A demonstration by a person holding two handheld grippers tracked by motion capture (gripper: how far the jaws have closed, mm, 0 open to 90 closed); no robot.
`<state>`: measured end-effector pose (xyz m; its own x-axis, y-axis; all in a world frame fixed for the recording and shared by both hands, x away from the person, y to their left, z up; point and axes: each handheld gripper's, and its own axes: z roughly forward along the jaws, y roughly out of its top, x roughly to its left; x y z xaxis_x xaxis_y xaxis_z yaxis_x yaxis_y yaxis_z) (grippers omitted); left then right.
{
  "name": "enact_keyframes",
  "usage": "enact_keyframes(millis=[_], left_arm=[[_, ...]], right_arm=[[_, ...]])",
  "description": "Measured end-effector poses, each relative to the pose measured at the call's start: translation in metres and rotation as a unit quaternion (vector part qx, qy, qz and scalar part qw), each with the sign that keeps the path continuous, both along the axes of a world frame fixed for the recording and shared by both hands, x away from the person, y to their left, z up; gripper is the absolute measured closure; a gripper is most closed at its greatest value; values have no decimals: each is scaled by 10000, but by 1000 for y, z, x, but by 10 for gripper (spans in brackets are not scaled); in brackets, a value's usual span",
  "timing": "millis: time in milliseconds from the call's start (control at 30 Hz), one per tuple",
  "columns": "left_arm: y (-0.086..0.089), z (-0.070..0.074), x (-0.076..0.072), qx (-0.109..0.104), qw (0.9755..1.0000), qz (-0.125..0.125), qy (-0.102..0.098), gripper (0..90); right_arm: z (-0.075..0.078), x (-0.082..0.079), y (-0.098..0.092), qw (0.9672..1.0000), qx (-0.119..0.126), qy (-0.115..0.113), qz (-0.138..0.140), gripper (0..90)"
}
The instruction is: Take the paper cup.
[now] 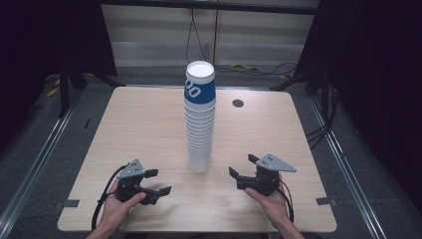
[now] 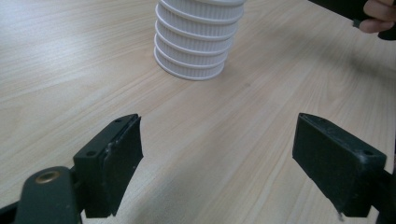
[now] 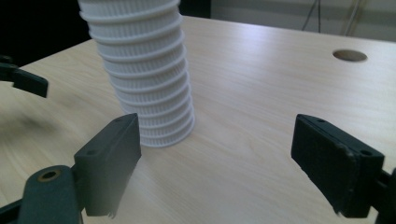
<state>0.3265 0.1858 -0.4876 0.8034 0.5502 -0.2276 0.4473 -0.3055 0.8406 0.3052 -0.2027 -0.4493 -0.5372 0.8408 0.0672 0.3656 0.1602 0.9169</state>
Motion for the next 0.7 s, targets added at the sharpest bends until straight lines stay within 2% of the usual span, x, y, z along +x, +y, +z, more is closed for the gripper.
enact_keyframes(millis=[67, 200, 267, 367, 433, 600, 700], left_arm=[[1, 1, -2, -19, 10000, -12, -58, 159], [0, 1, 0, -6, 10000, -62, -53, 159], [0, 1, 0, -10, 10000, -81, -54, 159], [0, 1, -1, -6, 9999, -92, -43, 159], [1, 1, -1, -13, 9999, -95, -39, 159], [2, 1, 0, -45, 10000, -47, -52, 159], [1, 1, 2, -9, 10000, -48, -66, 160]], right_arm=[[3, 0, 3, 10000, 3, -1, 81, 159], [16, -1, 7, 9990, -189, 42, 392, 159], [24, -3, 9, 9987, -162, 44, 483, 158], [33, -3, 13, 9984, -219, -64, 519, 159], [40, -1, 15, 9984, -175, -131, 525, 159], [53, 6, 16, 9982, -19, -134, 582, 159], [72, 12, 15, 9977, -40, -178, 653, 159]])
